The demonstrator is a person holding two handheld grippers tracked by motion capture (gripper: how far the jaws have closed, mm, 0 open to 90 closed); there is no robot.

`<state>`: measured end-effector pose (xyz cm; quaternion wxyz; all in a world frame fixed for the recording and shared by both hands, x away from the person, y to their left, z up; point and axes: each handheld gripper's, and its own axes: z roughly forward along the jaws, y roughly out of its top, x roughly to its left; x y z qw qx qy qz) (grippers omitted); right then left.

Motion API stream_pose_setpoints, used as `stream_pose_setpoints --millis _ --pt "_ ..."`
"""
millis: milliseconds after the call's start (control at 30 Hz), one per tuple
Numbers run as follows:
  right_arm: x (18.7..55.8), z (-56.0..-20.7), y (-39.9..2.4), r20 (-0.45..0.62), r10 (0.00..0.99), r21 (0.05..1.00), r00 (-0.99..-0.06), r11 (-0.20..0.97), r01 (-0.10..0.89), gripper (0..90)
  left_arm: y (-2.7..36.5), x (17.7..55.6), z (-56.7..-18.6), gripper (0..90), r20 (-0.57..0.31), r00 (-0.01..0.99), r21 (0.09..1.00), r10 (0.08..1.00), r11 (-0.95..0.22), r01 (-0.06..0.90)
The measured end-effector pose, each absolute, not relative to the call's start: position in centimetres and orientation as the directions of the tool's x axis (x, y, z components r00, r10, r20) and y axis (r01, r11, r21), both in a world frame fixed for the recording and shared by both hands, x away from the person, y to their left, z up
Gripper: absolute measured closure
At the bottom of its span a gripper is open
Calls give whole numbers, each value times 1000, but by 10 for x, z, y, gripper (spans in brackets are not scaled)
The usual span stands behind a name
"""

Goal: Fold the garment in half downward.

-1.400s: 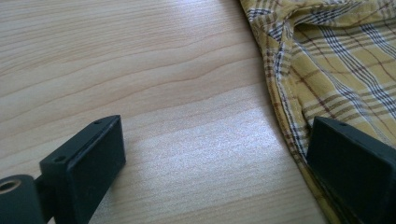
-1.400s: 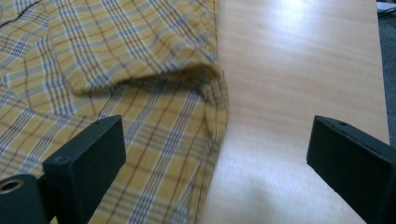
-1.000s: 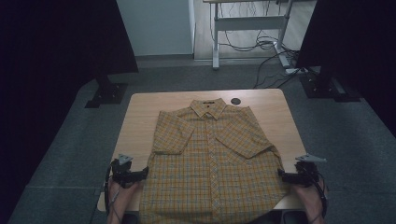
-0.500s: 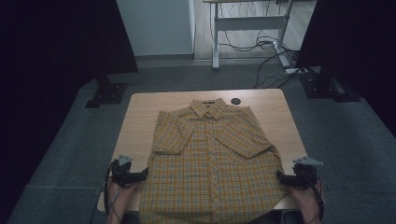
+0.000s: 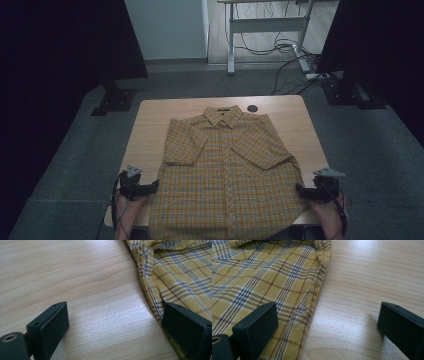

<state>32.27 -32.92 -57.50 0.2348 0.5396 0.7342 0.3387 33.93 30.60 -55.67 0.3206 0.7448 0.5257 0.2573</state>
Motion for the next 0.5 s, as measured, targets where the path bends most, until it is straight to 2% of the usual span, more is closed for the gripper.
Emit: stream_pose_setpoints --millis 100,400,500 --pt "323 -575 -329 21 951 751 -307 188 633 28 306 339 -555 78 59 308 750 950 -246 614" --pt "322 -575 -329 22 951 751 -308 187 633 31 308 348 -545 88 1 314 765 949 -203 611" --pt "322 -575 -330 22 951 751 -308 187 633 31 307 353 -540 88 7 325 770 946 -213 602"
